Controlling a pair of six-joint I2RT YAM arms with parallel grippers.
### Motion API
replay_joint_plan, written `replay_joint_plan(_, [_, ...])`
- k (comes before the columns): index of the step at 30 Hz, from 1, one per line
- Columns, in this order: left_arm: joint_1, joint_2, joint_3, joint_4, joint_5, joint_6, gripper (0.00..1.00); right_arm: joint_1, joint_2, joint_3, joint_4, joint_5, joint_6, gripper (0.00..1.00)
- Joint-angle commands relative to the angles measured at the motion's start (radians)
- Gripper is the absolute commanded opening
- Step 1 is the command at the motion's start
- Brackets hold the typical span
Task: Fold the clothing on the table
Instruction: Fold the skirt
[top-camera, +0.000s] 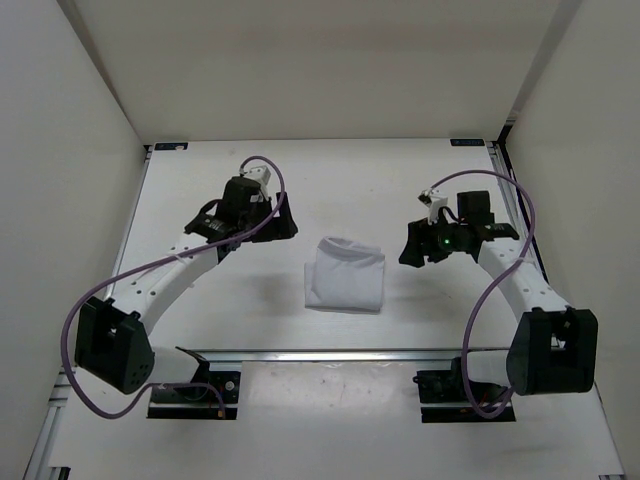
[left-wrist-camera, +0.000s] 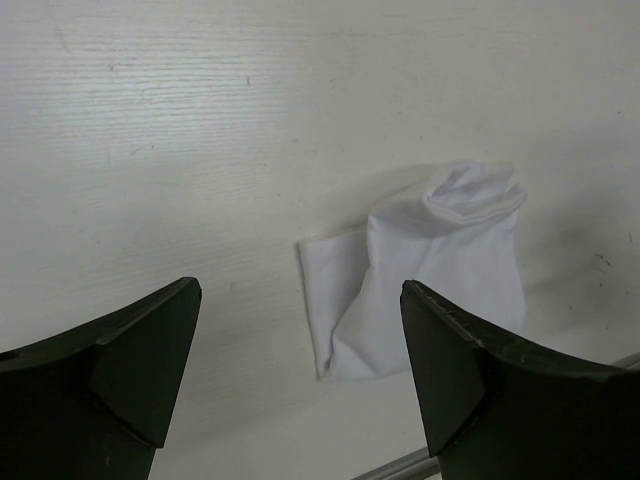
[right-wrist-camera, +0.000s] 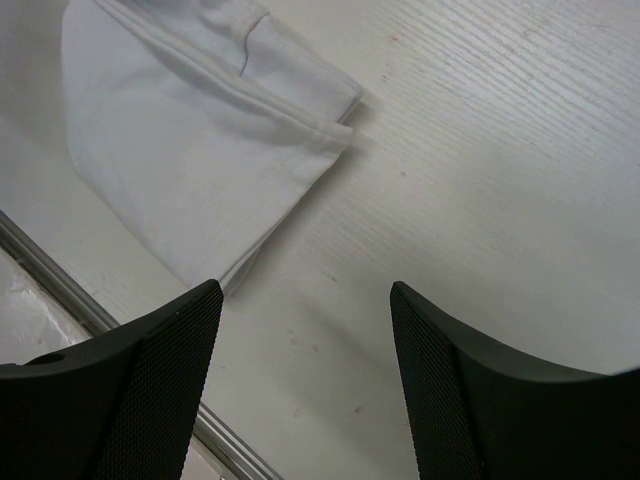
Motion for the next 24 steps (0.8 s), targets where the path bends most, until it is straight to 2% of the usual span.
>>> replay_joint_plan(1, [-0.002,-0.066,-0.008,0.007,-0.011,-0.004,0.00,0.008,-0.037,-0.014,0.009,0.008,-0.002,0.74])
replay_joint_plan(5, [-0.002,-0.089,-0.031,0.018,0.014,-0.012,0.02,0.015,-0.051,-0.028,0.003,0.016,-0.017,0.73])
replay_joint_plan(6, [0.008,-0.086,-0.040,0.021,0.027,-0.018,0.12,0.017,-0.054,-0.022,0.003,0.020,-0.019,0.74])
replay_joint_plan(7, [0.013,-0.090,-0.048,0.015,0.037,-0.026,0.64,0.023,-0.058,-0.020,0.004,0.019,-0.014,0.73])
replay_joint_plan(8, [0.008,-0.092,-0.045,0.023,0.041,-0.020,0.98,0.018,-0.054,-0.017,0.000,0.019,-0.010,0.74])
replay_joint_plan(13, [-0.018,-0.129,-0.062,0.039,-0.003,-0.006,0.99,0.024,-0.057,-0.017,-0.003,0.020,-0.014,0.74])
replay_joint_plan(15, [0.010,-0.144,-0.083,0.070,0.040,0.002,0.62,0.020,-0.059,-0.022,0.000,0.025,-0.017,0.74])
replay_joint_plan(16, [0.037,-0.144,-0.088,0.066,0.063,-0.030,0.01,0.017,-0.059,-0.014,-0.002,0.020,-0.016,0.74])
replay_joint_plan(21, [0.041,-0.163,-0.108,0.082,0.046,-0.043,0.00,0.011,-0.054,-0.014,0.003,0.019,-0.016,0.74])
replay_joint_plan(24, [0.036,-0.129,-0.111,0.092,0.101,-0.049,0.00,0.009,-0.045,-0.013,-0.002,0.016,-0.013,0.74])
